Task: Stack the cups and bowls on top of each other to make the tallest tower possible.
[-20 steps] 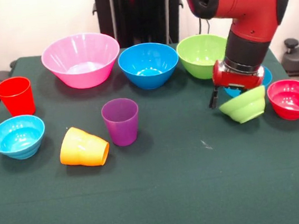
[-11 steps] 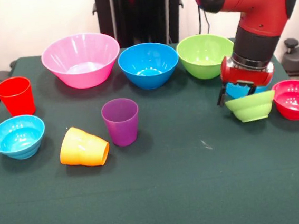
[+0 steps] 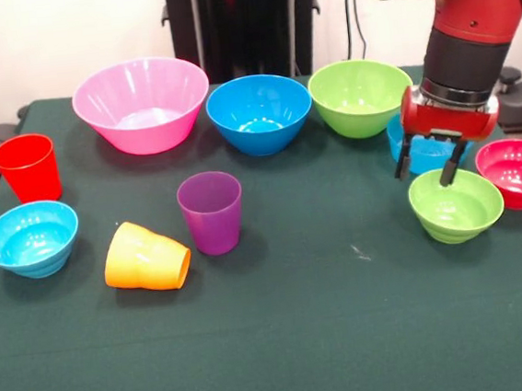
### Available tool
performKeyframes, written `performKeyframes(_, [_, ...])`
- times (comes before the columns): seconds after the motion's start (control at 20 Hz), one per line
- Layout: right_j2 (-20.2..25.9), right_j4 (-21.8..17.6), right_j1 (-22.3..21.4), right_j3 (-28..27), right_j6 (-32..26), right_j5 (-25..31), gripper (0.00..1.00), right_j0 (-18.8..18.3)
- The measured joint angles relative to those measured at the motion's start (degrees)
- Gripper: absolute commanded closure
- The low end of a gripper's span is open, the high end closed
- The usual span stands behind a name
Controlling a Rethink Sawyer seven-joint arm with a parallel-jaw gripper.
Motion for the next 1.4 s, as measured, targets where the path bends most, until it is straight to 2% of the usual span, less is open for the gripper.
performKeyframes(0.75, [0.01, -0.01, 0.28, -1.27, 0.00, 0.00, 0.00, -0.20])
performKeyframes(1.4, [0.00, -0.01, 2.53, -1.27, 0.00, 0.00, 0.00, -2.11])
